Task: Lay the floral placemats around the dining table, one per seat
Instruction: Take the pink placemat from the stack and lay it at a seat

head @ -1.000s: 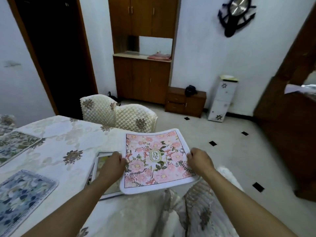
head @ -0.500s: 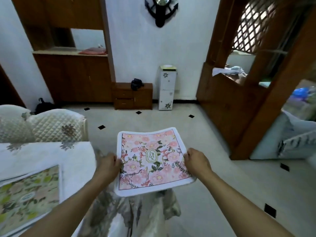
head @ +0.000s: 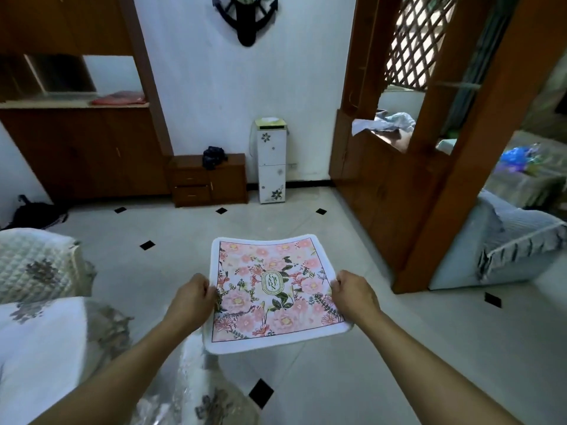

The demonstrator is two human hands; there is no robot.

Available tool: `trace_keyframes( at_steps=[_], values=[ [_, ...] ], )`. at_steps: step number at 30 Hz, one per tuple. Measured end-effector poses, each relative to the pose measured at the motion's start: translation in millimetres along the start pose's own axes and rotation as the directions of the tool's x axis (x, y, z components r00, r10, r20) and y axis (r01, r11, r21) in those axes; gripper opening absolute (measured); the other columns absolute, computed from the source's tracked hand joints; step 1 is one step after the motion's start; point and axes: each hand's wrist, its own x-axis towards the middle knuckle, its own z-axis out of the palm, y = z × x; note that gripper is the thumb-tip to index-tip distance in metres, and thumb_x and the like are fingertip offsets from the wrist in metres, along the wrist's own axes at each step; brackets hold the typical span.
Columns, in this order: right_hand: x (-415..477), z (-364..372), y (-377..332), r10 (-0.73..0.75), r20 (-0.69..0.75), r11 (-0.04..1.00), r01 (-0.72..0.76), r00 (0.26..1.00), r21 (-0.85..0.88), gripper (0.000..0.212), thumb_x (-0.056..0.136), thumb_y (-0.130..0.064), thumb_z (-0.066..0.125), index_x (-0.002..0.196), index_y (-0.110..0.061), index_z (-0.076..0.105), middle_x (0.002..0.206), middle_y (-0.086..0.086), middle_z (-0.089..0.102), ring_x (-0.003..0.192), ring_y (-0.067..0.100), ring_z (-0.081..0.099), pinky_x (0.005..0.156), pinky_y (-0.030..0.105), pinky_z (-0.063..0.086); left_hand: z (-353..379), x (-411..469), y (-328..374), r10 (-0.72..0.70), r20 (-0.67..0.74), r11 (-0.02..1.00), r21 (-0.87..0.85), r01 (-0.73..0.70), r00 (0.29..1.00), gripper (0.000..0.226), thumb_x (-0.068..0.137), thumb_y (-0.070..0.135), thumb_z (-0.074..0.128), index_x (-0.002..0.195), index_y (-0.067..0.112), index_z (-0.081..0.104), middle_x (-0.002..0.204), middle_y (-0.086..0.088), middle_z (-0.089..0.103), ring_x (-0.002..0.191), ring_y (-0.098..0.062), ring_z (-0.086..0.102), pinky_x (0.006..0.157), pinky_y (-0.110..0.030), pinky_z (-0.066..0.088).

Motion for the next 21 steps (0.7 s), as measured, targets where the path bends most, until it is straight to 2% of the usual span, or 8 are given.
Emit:
trace_keyframes(
  at_steps=[4,9,13,16,21],
  values=[
    [65.6,2.6,4.1,0.002,0.002,1.0,-0.002,1.0,-0.019,0.021,0.091,-0.038,0.04,0.078,-0.022,0.047,0.089,0.007,0.067,0.078,0.028,0.059,0.062,0.031,0.039,25.3,70.1,10.7,0.031,-0.008,0.999,-0.029,-0.032,0.999,0.02,0.094,0.028,0.05,0.078,0.017,0.046,0.07,-0.001,0.059,0.062,-0.017,0.055,0.052,-0.031,0.038],
    [148.7,5.4,12.8,0.006,0.007,0.997,-0.005,1.0,-0.073,0.022,0.094,-0.035,0.039,0.085,-0.018,0.05,0.092,0.011,0.066,0.083,0.031,0.06,0.064,0.031,0.037,67.7,153.9,27.1,0.023,0.004,0.993,-0.116,-0.022,1.0,0.021,0.095,0.03,0.05,0.076,0.022,0.044,0.069,0.001,0.059,0.061,-0.016,0.056,0.049,-0.03,0.037],
    [207.8,13.5,23.0,0.014,0.041,0.996,-0.01,0.999,-0.093,0.023,0.095,-0.035,0.04,0.085,-0.017,0.05,0.091,0.011,0.065,0.082,0.03,0.06,0.064,0.031,0.038,93.0,197.2,42.3,-0.027,0.026,0.991,-0.133,0.03,0.999,0.02,0.095,0.028,0.05,0.076,0.022,0.044,0.069,0.001,0.059,0.061,-0.014,0.054,0.048,-0.029,0.034],
    [253.4,27.6,25.3,-0.018,0.077,0.994,0.026,0.997,-0.103,0.022,0.095,-0.036,0.042,0.084,-0.019,0.05,0.089,0.009,0.066,0.076,0.028,0.056,0.062,0.03,0.035,102.4,227.4,47.6,-0.075,0.039,0.989,-0.126,0.079,0.996,0.019,0.094,0.029,0.049,0.079,0.019,0.045,0.071,-0.002,0.06,0.063,-0.018,0.056,0.051,-0.032,0.038],
    [345.9,54.1,15.1,-0.121,0.139,0.992,0.125,0.983,-0.024,0.023,0.096,-0.035,0.04,0.082,-0.019,0.049,0.081,0.004,0.062,0.07,0.021,0.051,0.06,0.031,0.036,104.3,286.4,56.8,-0.152,-0.033,0.984,-0.1,0.148,0.988,0.02,0.095,0.031,0.049,0.078,0.02,0.045,0.071,-0.001,0.061,0.064,-0.018,0.056,0.053,-0.033,0.04]
  ],
)
